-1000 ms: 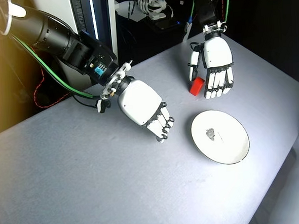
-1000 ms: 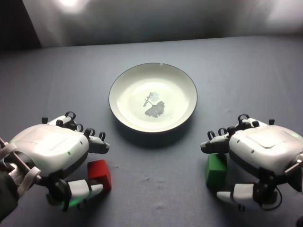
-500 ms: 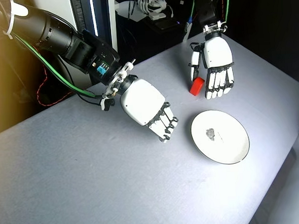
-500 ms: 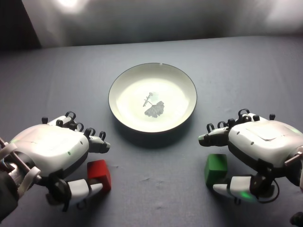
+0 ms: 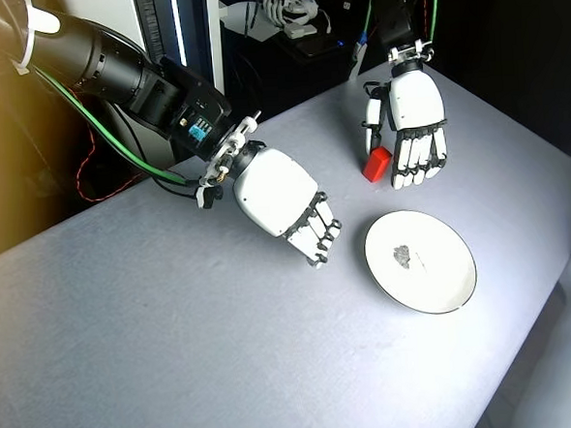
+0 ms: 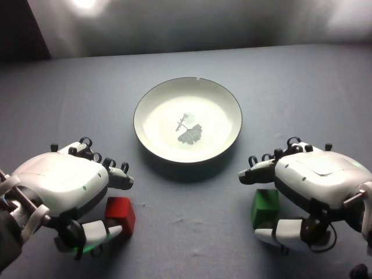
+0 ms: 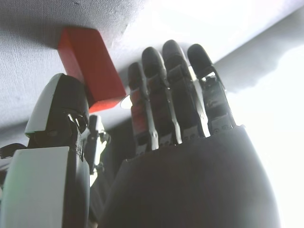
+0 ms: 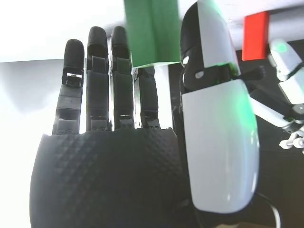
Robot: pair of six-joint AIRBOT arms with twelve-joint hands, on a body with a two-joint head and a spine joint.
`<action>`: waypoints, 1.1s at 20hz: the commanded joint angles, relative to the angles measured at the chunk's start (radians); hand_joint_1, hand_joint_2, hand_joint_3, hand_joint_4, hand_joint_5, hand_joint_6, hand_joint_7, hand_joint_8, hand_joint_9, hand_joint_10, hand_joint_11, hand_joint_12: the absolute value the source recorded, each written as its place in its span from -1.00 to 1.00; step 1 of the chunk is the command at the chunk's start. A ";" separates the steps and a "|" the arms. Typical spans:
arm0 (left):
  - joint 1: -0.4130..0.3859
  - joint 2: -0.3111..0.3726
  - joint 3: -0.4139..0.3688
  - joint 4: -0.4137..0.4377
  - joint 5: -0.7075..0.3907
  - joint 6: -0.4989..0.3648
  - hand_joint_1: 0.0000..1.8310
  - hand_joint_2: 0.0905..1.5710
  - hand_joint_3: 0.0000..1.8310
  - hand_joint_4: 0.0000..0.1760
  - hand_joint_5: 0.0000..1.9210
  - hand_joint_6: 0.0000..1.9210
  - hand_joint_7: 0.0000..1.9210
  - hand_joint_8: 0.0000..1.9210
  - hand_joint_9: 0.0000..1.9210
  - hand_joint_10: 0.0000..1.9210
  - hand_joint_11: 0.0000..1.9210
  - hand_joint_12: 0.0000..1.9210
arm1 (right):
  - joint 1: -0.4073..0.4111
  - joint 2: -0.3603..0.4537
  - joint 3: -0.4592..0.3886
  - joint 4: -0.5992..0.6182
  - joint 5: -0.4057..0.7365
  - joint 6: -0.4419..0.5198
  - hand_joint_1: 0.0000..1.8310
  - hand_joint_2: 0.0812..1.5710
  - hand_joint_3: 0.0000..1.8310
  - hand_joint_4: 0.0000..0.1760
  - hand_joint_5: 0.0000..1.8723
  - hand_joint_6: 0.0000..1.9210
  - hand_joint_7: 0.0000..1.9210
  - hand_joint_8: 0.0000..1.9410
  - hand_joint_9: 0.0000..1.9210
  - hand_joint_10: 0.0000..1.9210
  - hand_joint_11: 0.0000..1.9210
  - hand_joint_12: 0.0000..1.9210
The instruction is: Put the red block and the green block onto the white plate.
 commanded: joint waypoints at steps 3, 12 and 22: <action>-0.007 0.005 0.002 0.034 -0.082 0.003 -0.15 0.58 -1.00 -1.00 -0.46 -1.00 -0.39 -0.99 -0.49 -0.99 -1.00 -0.03 | 0.011 0.009 0.000 -0.049 0.081 0.008 0.15 0.29 -1.00 -1.00 -0.42 -1.00 -0.41 -1.00 -0.48 -1.00 -0.98 -0.05; -0.007 0.005 0.003 0.032 -0.084 0.003 -0.13 0.56 -1.00 -1.00 -0.41 -0.99 -0.35 -0.99 -0.44 -0.99 -1.00 0.04 | 0.001 0.007 0.000 -0.045 0.087 0.004 0.19 0.29 -1.00 -1.00 -0.40 -0.99 -0.39 -0.99 -0.46 -0.99 -0.97 -0.04; -0.007 0.005 0.003 0.032 -0.087 0.003 -0.01 0.54 -1.00 -1.00 -0.30 -0.98 -0.23 -0.97 -0.31 -0.95 -0.96 0.17 | -0.005 0.006 0.000 -0.045 0.087 0.004 0.24 0.29 -1.00 -1.00 -0.32 -0.99 -0.31 -0.99 -0.39 -0.98 -0.92 0.00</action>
